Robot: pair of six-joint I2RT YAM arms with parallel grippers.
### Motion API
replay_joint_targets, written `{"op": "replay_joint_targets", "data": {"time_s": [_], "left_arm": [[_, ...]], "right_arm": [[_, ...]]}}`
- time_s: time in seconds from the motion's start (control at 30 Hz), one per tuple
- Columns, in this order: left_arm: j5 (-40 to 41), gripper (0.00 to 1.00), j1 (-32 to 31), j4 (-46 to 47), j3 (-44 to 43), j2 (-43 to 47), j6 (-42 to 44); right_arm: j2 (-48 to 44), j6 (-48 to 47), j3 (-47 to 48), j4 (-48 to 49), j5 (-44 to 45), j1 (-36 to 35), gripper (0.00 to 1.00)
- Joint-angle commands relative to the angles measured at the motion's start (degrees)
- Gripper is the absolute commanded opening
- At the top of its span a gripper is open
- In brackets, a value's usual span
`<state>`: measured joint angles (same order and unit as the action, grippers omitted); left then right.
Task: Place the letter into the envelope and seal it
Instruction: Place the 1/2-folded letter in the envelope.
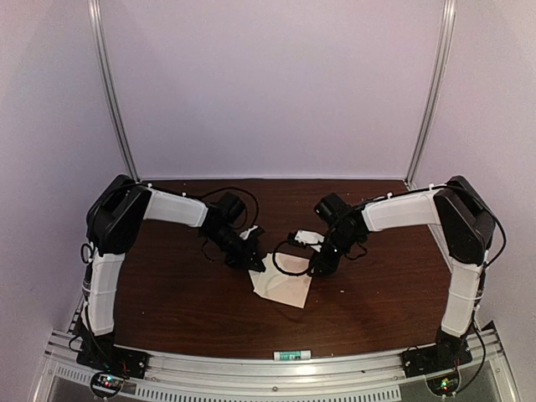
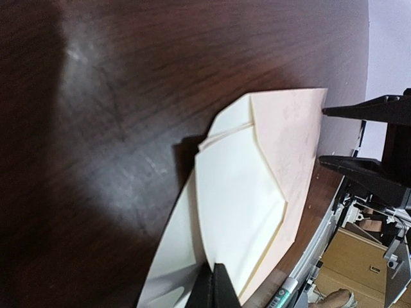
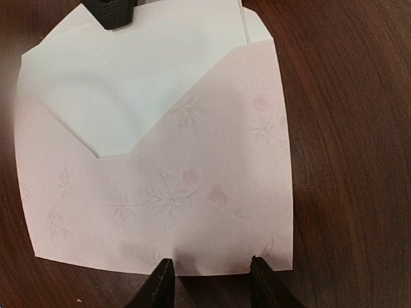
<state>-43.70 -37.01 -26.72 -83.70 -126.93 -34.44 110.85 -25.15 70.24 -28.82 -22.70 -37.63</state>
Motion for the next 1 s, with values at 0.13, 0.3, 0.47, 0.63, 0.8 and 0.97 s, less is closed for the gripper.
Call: {"op": "replay_joint_targets", "data": {"time_s": [0.13, 0.3, 0.47, 0.63, 0.8, 0.97], "left_arm": [[1.51, 0.00, 1.08, -0.86, -3.36, -0.19, 0.53], [0.56, 0.00, -0.32, 2.83, -1.38, 0.10, -2.15], [0.04, 0.00, -1.54, 5.18, -1.14, -0.59, -4.73], [-1.31, 0.00, -2.30, 6.39, -1.02, -1.36, -5.89], [-0.57, 0.00, -2.21, 3.27, -1.12, -1.06, -3.75], [0.50, 0.00, -0.98, 0.75, 0.25, 0.88, -1.75]], "right_arm": [[2.37, 0.74, -1.24, -1.92, 1.16, -0.33, 0.41], [2.67, 0.83, -1.34, -1.88, 0.65, -0.34, 0.41], [3.06, 1.28, -1.05, -2.18, 0.28, -0.39, 0.41], [2.80, 1.56, -1.33, -1.96, 0.66, -0.34, 0.40], [2.47, 1.84, -1.14, -1.70, 3.12, -0.22, 0.41], [2.63, 1.84, -1.51, -1.89, 3.36, 0.04, 0.40]]}}
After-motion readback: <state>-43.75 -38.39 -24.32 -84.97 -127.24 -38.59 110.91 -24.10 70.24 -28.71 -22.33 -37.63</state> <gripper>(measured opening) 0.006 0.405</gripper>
